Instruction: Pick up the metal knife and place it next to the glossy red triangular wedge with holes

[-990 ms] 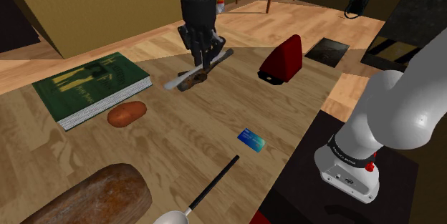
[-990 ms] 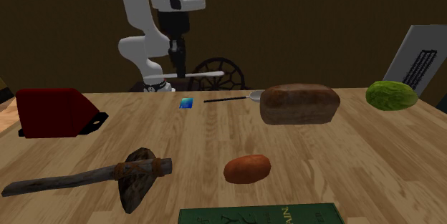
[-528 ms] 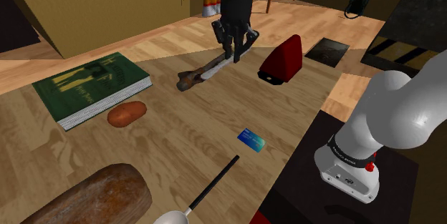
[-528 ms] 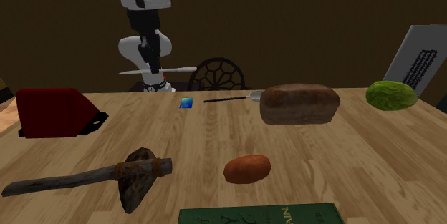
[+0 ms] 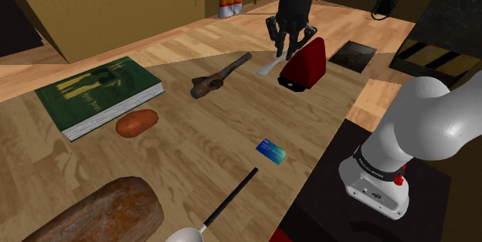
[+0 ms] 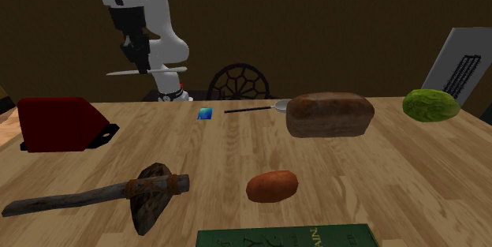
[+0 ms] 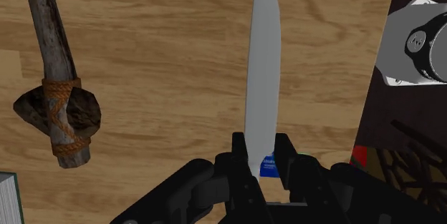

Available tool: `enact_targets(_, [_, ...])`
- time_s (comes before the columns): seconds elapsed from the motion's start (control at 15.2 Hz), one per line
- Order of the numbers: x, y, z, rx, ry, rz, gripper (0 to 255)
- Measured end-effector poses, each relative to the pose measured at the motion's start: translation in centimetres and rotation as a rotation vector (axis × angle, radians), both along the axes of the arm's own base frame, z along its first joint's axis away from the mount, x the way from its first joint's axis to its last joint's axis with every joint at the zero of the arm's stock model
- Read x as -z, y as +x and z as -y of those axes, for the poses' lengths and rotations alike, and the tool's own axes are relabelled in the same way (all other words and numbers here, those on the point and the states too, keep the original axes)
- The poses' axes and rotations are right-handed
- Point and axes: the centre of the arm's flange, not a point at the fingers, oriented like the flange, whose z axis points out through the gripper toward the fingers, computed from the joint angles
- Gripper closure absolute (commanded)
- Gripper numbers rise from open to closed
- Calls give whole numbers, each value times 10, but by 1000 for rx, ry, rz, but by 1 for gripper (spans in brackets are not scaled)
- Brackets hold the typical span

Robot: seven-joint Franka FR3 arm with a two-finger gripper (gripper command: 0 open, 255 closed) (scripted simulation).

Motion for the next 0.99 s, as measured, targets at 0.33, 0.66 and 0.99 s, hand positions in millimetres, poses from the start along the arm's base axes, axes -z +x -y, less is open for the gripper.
enact_targets(0.33, [16, -6, 18, -2, 1, -1, 255])
enact_targets(0.66, [44, -6, 21, -2, 1, -1, 255])
enact_targets(0.99, [70, -5, 20, -2, 1, -2, 255])
